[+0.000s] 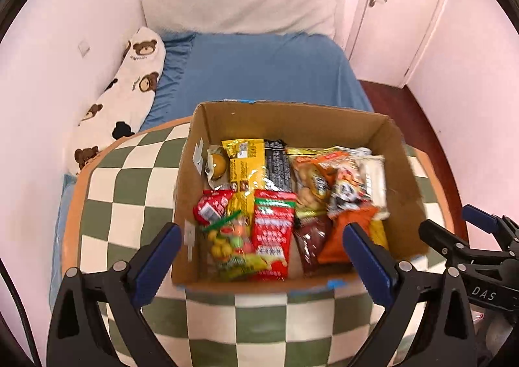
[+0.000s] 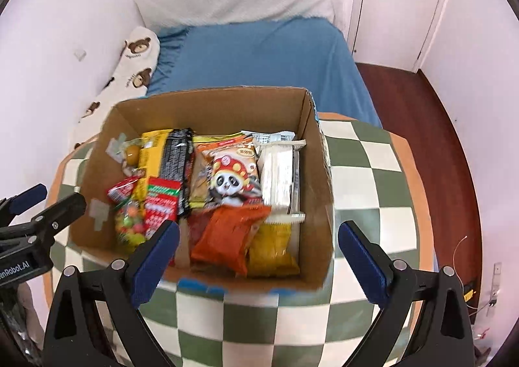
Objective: Organize snacks
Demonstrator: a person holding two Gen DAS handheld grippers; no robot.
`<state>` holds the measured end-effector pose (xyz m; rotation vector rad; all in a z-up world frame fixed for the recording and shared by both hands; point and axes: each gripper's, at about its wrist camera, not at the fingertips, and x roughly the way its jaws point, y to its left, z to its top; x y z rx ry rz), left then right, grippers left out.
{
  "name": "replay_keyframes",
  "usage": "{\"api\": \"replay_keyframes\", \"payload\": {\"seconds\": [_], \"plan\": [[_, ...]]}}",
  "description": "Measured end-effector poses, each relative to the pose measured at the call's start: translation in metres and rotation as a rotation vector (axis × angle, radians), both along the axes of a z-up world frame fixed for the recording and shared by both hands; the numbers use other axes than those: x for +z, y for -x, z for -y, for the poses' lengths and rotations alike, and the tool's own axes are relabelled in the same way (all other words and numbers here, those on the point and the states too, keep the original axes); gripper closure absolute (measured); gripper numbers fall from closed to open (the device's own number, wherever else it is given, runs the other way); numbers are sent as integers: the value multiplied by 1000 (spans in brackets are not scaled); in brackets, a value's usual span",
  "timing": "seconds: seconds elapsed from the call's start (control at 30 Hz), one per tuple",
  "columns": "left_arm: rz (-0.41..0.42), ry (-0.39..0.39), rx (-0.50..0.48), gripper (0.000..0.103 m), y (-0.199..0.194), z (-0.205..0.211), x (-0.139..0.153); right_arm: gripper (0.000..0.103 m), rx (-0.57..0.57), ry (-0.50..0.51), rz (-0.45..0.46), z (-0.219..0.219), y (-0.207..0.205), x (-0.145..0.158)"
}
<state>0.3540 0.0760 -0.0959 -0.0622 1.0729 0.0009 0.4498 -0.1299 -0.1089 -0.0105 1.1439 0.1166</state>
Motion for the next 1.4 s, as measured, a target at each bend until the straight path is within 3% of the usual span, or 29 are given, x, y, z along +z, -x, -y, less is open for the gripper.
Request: {"api": "replay_keyframes", "payload": {"seconds": [0.47, 0.77, 1.1, 1.4], "plan": [[158, -14, 1, 1, 122, 20, 75, 1, 0, 1, 234, 11, 141, 99], [219, -38, 2, 1, 171, 24, 107, 1, 6, -38, 277, 15, 189, 138], [259, -29, 25, 1, 187, 23, 121, 0, 5, -40, 316, 15, 209, 158], [261, -49, 21, 0, 169, 29, 108, 0, -37, -21, 318, 20, 192, 143]]}}
